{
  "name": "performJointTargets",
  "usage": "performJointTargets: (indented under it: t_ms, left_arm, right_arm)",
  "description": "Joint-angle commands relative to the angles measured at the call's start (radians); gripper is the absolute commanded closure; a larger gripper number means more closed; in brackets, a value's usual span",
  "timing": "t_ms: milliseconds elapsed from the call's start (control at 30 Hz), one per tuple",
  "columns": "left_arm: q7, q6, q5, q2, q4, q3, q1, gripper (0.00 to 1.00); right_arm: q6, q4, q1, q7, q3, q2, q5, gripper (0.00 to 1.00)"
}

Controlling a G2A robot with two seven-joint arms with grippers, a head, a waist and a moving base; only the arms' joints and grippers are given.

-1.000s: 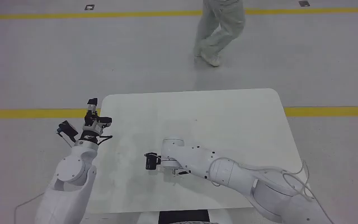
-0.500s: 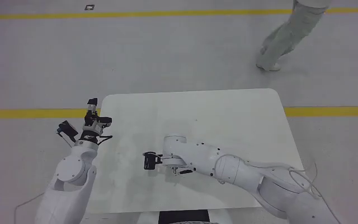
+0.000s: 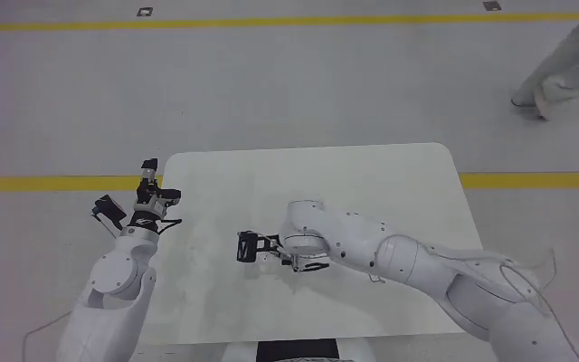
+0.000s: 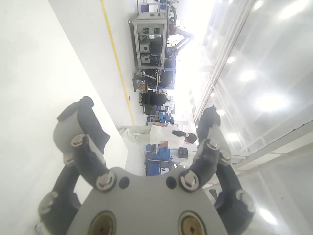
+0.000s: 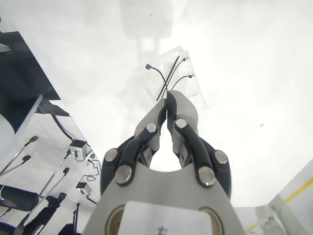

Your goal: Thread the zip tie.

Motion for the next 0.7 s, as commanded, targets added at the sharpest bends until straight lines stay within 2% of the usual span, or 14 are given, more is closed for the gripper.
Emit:
performJointTargets:
  t_ms: [0, 167, 367, 400, 667]
  left_arm:
    - [0.000, 0.000, 0.000, 0.000, 0.000, 0.000, 0.000, 0.00]
    - [0.000, 0.000, 0.000, 0.000, 0.000, 0.000, 0.000, 0.00]
    - [0.000, 0.000, 0.000, 0.000, 0.000, 0.000, 0.000, 0.00]
    - [0.000, 0.000, 0.000, 0.000, 0.000, 0.000, 0.000, 0.00]
    - [0.000, 0.000, 0.000, 0.000, 0.000, 0.000, 0.000, 0.00]
  right_arm:
    - [0.000, -0.007, -0.002, -0.032, 0.020, 0.020, 0.023, 1.00]
    - [0.000, -0.033, -0.042, -0.167, 0.109, 0.081, 0.089, 1.00]
    - [0.000, -0.079, -0.139, -0.396, 0.221, 0.155, 0.189, 1.00]
    - [0.000, -0.084, -0.149, -0.417, 0.228, 0.161, 0.200, 1.00]
    - [0.000, -0.084, -0.149, -0.417, 0.228, 0.161, 0.200, 1.00]
